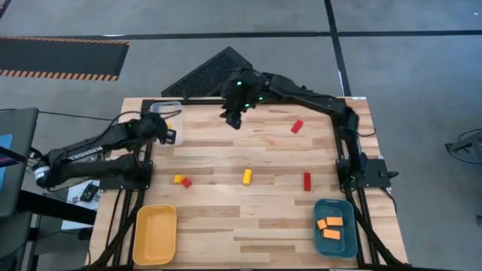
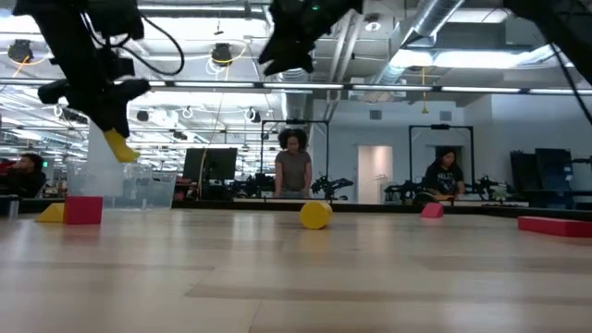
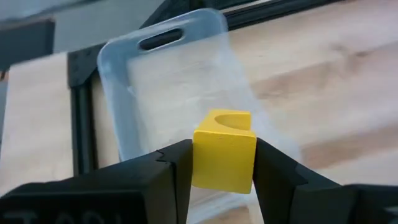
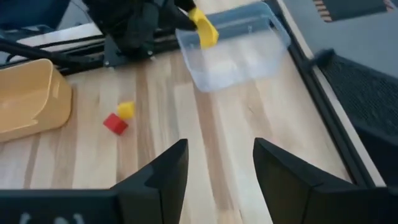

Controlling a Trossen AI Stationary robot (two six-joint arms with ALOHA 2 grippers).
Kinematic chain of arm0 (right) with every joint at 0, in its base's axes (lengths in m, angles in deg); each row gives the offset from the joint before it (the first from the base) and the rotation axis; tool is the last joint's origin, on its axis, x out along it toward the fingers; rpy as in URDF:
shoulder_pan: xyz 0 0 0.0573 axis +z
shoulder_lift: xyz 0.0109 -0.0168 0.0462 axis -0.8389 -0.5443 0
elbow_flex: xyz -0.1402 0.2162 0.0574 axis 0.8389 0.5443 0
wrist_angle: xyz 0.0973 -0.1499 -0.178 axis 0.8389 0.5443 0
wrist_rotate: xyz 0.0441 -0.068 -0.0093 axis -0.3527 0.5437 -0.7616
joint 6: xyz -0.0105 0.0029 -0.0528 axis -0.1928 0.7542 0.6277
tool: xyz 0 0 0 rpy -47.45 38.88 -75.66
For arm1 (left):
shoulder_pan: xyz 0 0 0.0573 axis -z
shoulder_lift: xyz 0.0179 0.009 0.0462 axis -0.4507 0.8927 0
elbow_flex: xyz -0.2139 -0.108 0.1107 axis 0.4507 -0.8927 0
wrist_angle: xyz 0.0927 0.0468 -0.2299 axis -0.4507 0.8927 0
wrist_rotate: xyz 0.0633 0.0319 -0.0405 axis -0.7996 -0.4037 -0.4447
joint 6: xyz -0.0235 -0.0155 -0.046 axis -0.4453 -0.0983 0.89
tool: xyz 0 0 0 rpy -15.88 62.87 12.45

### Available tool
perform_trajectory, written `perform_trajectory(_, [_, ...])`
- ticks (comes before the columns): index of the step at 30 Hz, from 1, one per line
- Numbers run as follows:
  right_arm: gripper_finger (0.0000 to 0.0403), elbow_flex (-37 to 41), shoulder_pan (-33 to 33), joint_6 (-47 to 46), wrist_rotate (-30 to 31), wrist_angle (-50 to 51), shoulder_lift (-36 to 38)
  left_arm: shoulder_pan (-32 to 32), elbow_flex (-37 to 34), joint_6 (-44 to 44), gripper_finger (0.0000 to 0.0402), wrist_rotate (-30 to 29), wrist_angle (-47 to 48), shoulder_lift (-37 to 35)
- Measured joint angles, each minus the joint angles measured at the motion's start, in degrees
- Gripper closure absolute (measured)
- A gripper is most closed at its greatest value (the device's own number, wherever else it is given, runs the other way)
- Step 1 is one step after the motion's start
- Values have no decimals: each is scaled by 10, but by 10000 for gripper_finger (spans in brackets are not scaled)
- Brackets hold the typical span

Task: Sort & place blocks by color
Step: Put the top right yellow block into the transparent white bin

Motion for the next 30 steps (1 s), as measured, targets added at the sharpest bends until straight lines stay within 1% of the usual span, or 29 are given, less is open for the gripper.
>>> perform_trajectory(4, [208, 114, -23, -20, -1, -30, 69, -84, -1, -36, 287, 38, -19, 26])
perform_trajectory(8, [211, 254, -37, -60, -1, -102, 139, -150, -1, -84, 287, 96, -39, 62])
perform_trajectory(10, [212, 319, -38, -88, -1, -149, 177, -171, -1, -99, 286, 110, -46, 86])
perform_trajectory(12, [212, 374, -35, -118, -1, -190, 208, -187, -1, -108, 286, 113, -48, 112])
perform_trajectory(16, [211, 458, -17, -170, 5, -247, 250, -214, 0, -129, 286, 136, -56, 161])
perform_trajectory(20, [209, 497, 12, -189, 36, -265, 274, -229, 0, -151, 285, 142, -63, 208])
perform_trajectory(23, [210, 501, 34, -193, 59, -261, 275, -238, 0, -153, 285, 142, -68, 235])
perform_trajectory(26, [209, 501, 53, -204, 72, -267, 275, -245, 1, -135, 284, 141, -72, 253])
perform_trajectory(28, [208, 501, 63, -209, 74, -271, 275, -249, 2, -121, 276, 136, -76, 257])
perform_trajectory(30, [209, 501, 73, -214, 74, -277, 271, -251, 2, -106, 258, 138, -72, 256])
